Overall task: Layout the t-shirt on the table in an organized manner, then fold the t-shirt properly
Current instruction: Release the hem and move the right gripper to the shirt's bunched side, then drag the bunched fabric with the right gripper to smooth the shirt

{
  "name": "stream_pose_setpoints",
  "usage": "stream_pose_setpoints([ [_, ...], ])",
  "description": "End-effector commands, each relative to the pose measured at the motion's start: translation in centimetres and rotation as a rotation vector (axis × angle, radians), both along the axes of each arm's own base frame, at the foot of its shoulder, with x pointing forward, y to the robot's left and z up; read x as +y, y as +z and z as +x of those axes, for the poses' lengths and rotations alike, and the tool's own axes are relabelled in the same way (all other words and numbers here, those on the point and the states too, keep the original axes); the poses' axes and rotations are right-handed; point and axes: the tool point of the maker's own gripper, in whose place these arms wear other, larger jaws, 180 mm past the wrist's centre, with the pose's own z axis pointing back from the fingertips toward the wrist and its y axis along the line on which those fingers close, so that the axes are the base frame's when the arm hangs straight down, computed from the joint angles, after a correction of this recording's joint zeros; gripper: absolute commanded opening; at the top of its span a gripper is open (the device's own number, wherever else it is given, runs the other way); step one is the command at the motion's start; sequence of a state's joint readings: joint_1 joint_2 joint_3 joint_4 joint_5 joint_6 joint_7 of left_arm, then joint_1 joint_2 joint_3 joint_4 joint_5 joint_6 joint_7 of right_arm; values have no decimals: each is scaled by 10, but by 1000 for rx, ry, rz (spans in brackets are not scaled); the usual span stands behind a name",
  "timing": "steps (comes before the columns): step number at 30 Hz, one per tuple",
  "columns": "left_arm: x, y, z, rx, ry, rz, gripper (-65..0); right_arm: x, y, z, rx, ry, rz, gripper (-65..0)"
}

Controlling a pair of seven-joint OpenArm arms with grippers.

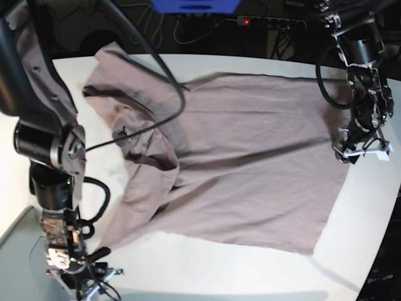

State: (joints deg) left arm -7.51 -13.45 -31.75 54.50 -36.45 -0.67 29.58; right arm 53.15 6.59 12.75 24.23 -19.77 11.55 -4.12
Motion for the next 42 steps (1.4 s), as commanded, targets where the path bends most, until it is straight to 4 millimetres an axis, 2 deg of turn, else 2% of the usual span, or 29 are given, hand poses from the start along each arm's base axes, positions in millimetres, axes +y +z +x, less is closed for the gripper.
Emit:
stream_pose_setpoints([
  [1,-2,-3,-3,32,-7,-15,-265,-6,28,11,-72,-7,-8,-349],
  [3,-2,-3,-2,31,-8,-15,-265,-6,16,5,-52,-8,-9,-290],
  [7,0,0,0,25,-8,-12,-265,-9,3,-13,-25,-10,-37,-285],
  [11,0,0,0,24,-7,-11,-265,44,1,-50,-19,135,-44,-287],
  [15,-2,-1,0,27,-9,-11,-264,114,-7,-105,2,294,-91,-288],
  [19,-2,-2,-1,29,-8,-13,-263,170,-44,-166,106,448,-172,-288],
  [22,-2,-1,0,27,-7,-15,-262,191,-69,-196,169,512,-180,-288],
  [25,0,-1,-1,27,-7,-11,-262,185,-88,-210,213,480,-191,-287],
  [28,0,-2,-2,30,-7,-10,-262,175,-100,-212,238,426,-216,-285],
  [32,0,-3,-2,33,-5,-14,-262,175,-114,-215,276,431,-219,-285],
  [42,-1,-4,-4,36,-5,-15,-262,174,-140,-207,356,441,-225,-285],
])
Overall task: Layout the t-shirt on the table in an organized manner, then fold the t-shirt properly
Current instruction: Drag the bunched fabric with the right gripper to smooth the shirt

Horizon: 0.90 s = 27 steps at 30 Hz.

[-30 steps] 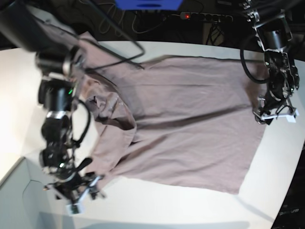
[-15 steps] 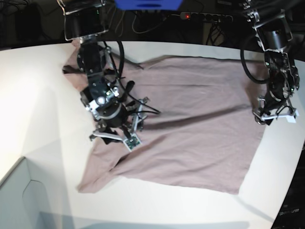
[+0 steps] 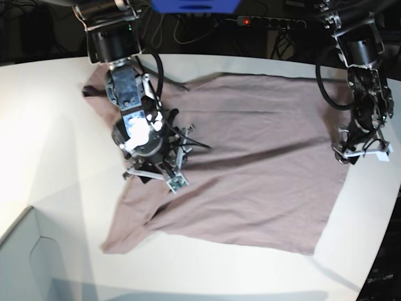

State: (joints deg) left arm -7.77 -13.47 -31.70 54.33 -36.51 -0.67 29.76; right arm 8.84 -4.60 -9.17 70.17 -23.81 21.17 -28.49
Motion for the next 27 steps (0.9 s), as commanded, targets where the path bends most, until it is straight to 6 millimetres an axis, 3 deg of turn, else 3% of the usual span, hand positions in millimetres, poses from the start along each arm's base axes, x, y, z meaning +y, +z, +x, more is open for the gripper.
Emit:
stream_pose_setpoints([
  [1,0,-5,-6,38,-4,-10,-262,3,12,13,-47,-7,13,-286],
  [5,0,-5,-7,39,-4,-10,-262,2,11,16,-41,-9,11,-330],
  [9,1,-6,-7,40,-2,-11,-262,-1,14,17,-49,-16,10,-560],
  [10,1,-6,-7,40,-2,-11,-262,-8,19,19,-63,-37,13,-628],
  [11,1,-6,-7,40,-2,-11,-262,-18,22,20,-73,-68,16,-650],
  [18,2,-4,-7,38,-3,-7,-262,-95,79,39,-239,-296,30,-650],
  [23,0,-2,-5,32,-6,-11,-264,-159,94,48,-279,-459,24,-650],
  [27,2,23,11,-36,-19,23,-263,-206,95,58,-275,-574,30,-650],
])
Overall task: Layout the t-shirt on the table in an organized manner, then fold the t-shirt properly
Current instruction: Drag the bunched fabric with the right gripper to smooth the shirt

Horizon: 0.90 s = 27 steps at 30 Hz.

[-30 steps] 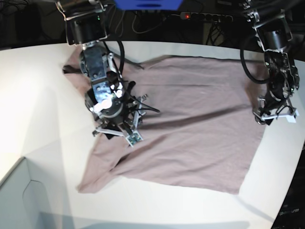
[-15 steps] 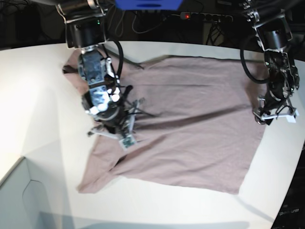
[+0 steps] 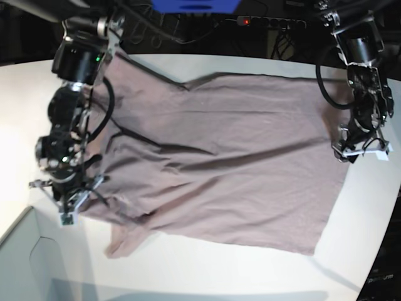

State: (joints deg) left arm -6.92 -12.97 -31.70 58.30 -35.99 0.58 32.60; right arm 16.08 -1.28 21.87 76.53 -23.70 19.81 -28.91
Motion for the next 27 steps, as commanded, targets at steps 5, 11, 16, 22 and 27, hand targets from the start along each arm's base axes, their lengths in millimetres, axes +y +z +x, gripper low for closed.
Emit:
stream_pose_setpoints([
  [5,9,58,32,-153,-21,80,-262,-38,6,23,-11,-68,19,-650],
  [11,7,85,55,-225,-27,94,-261,-44,-19,21,64,-64,35,-463],
  [16,-1,78,58,-217,-26,63,-261,-59,4,13,-2,-94,-7,-285],
  [22,0,62,32,-174,-28,76,-261,-58,40,-23,-104,-116,-87,-276],
  [27,0,61,-5,-149,-59,136,-261,-4,22,-66,-48,28,-93,-275],
])
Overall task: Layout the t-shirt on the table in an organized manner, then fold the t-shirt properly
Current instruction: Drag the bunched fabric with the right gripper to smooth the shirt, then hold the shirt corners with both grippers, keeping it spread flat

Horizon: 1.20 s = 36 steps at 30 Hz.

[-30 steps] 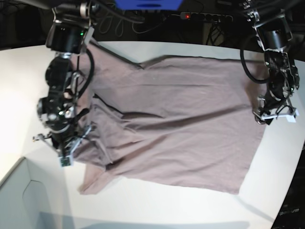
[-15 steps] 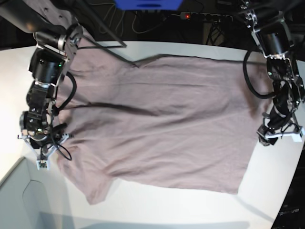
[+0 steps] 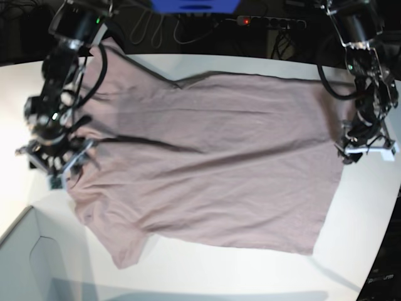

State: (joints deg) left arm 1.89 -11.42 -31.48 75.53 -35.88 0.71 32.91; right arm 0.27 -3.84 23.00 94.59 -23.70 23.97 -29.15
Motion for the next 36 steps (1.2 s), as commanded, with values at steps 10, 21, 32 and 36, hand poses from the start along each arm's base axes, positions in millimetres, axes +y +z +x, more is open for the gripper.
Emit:
stream_pose_setpoints([
  [10,3,9,-59,34,-49,105,-212,54,-35,-80,111,75,77,-273],
  [21,51,-13,-129,141,131,102,-212,57,-61,-129,206,58,135,-274],
  [32,54,-30,-120,153,167,52,-215,57,-65,-139,230,58,136,-277],
  [36,54,-46,-125,188,183,22,-215,57,-67,-144,242,55,136,-277],
])
